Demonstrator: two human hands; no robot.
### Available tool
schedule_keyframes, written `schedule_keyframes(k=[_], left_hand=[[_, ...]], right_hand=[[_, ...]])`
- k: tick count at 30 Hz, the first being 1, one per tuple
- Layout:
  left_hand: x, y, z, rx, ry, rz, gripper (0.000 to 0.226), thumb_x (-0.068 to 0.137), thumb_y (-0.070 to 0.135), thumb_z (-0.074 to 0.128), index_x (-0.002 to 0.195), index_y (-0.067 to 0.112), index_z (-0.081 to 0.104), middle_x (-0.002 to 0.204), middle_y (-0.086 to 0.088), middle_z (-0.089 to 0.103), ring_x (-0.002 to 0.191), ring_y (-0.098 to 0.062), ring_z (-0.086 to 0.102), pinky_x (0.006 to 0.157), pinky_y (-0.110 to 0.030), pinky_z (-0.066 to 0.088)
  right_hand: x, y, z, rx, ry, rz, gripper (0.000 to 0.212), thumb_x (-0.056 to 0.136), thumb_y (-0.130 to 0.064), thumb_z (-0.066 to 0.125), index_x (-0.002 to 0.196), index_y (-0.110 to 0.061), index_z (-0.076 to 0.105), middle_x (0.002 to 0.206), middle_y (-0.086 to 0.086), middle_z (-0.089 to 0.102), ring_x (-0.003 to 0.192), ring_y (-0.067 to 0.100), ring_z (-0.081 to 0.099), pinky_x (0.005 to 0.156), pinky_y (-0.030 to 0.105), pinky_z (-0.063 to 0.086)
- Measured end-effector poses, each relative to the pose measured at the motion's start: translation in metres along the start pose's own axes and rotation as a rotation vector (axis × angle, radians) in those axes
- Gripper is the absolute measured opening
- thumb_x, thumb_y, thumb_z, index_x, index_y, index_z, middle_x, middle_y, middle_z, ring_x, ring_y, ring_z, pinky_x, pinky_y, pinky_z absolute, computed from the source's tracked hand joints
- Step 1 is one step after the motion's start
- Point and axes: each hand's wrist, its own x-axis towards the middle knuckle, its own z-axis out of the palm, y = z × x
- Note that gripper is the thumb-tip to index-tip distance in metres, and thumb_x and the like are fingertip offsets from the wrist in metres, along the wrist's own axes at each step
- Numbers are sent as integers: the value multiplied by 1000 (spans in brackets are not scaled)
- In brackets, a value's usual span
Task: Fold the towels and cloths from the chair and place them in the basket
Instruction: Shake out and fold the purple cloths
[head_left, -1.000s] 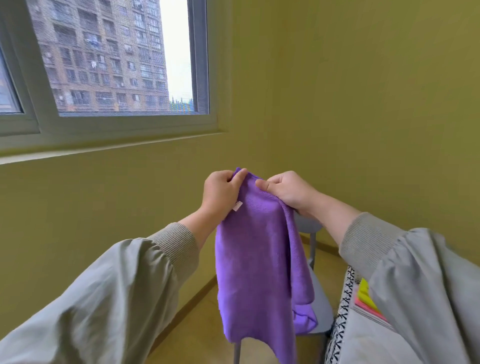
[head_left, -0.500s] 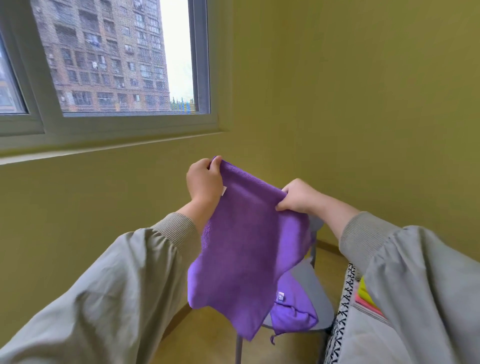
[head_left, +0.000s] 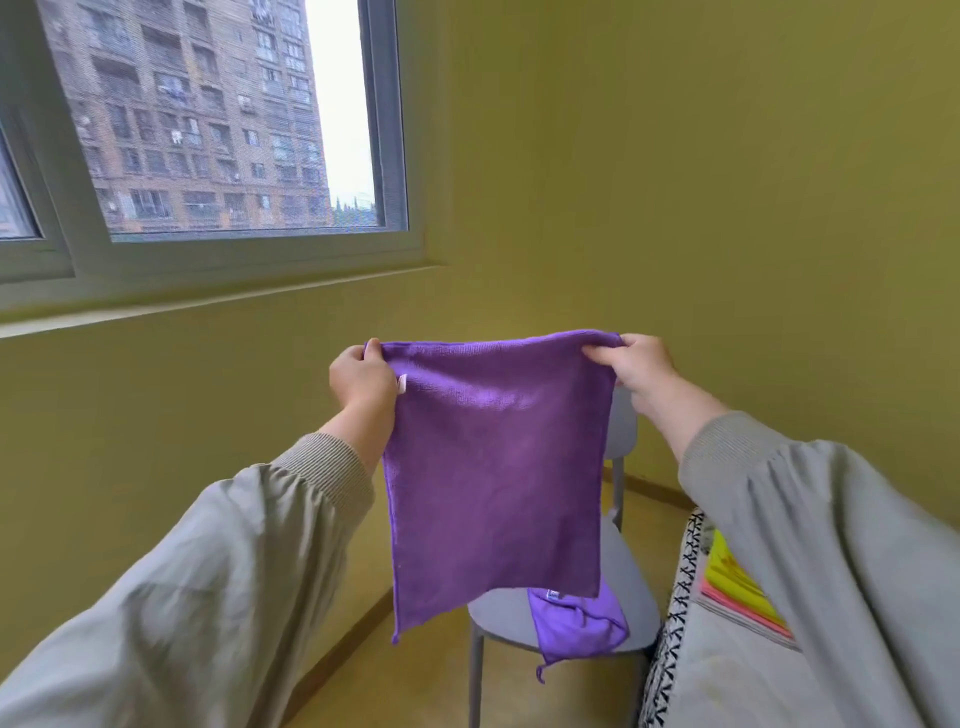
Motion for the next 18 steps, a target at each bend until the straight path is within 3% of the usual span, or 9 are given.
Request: schedule_keyframes(k=[3, 7, 9, 11, 13, 15, 16, 18], left_hand=[[-10, 2, 8, -2, -20, -56, 38, 99, 21, 44, 61, 17, 41, 61, 1, 42, 64, -21, 41, 58, -26, 33], [-33, 5, 23, -40, -117, -124, 33, 100, 22, 44, 67, 19, 52, 70, 1, 50, 80, -21, 46, 72, -24, 35], [-48, 7, 35, -37, -251, -191, 24, 99, 24, 47, 98, 9, 66, 90, -8, 60, 86, -21, 49, 75, -27, 38], [-73, 6, 52, -36, -419, -354, 33, 98, 27, 51, 120, 4, 57, 102, -11, 60, 89, -21, 52, 78, -30, 43], [-87, 2, 63, -34, -591, -495, 30, 97, 27, 53, 120, 7, 56, 99, -7, 61, 97, -20, 55, 87, -31, 46], [-109, -8, 82, 40, -731, -587, 30, 98, 27, 52, 121, 8, 57, 115, -4, 61, 112, -18, 54, 103, -30, 40], [-116, -12, 88, 90, -790, -605, 27, 98, 26, 51, 114, 7, 59, 117, -4, 61, 111, -18, 54, 106, -32, 38], [-143, -20, 100, 125, -911, -635, 22, 99, 23, 50, 87, 7, 60, 90, -6, 64, 87, -20, 59, 93, -36, 46]], right_hand=[[-4, 0, -4, 158, 21, 13, 20, 83, -4, 69, 70, -15, 58, 73, 1, 60, 66, 14, 55, 62, 25, 46], [-14, 0, -21, -218, 111, -131, 27, 86, -11, 66, 66, -18, 48, 67, -2, 51, 64, 16, 48, 60, 28, 40], [-21, 2, -36, -293, 104, -145, 20, 87, -13, 62, 72, -15, 50, 69, -2, 49, 69, 18, 46, 61, 27, 37], [-33, 8, -63, -312, 116, -115, 9, 88, -13, 60, 83, -11, 54, 74, 1, 49, 71, 18, 45, 65, 25, 34], [-40, 14, -79, -286, 81, -52, 12, 89, -10, 58, 78, -10, 53, 72, 2, 47, 68, 17, 43, 61, 27, 33], [-51, 27, -106, -230, 18, 89, 24, 91, -4, 55, 69, -10, 48, 69, 4, 45, 62, 15, 43, 56, 27, 35], [-53, 32, -117, -199, -16, 175, 26, 91, -1, 54, 67, -9, 48, 69, 5, 46, 61, 15, 44, 55, 27, 36], [-64, 45, -148, -214, -56, 340, 29, 93, 3, 51, 67, -8, 48, 63, 6, 50, 55, 16, 48, 51, 26, 41]])
